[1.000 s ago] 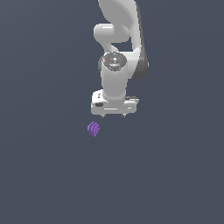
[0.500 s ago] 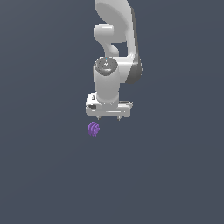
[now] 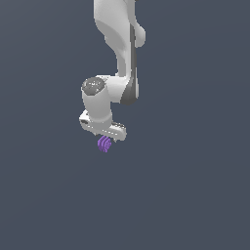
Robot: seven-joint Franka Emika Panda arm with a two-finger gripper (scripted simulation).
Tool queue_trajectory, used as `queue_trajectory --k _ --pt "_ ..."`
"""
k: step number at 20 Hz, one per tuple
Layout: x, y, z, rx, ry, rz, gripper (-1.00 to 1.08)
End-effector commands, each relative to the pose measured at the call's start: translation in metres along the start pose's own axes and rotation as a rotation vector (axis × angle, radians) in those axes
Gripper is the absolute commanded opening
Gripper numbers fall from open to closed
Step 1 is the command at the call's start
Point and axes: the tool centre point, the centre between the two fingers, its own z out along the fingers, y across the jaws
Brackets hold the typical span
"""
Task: Pick up the object and move it to a goal position.
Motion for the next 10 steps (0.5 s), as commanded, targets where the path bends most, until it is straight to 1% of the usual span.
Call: queue_trajectory --k 1,4,10 --pt "0.0032 0.0117 0.0065 -0.001 0.007 0.045 1.0" --pt "0.0045 0.0181 0.0099 -0.002 0.01 0.069 1.0" --pt "0.0038 0.0171 0.0147 -0.002 0.008 0.063 1.0"
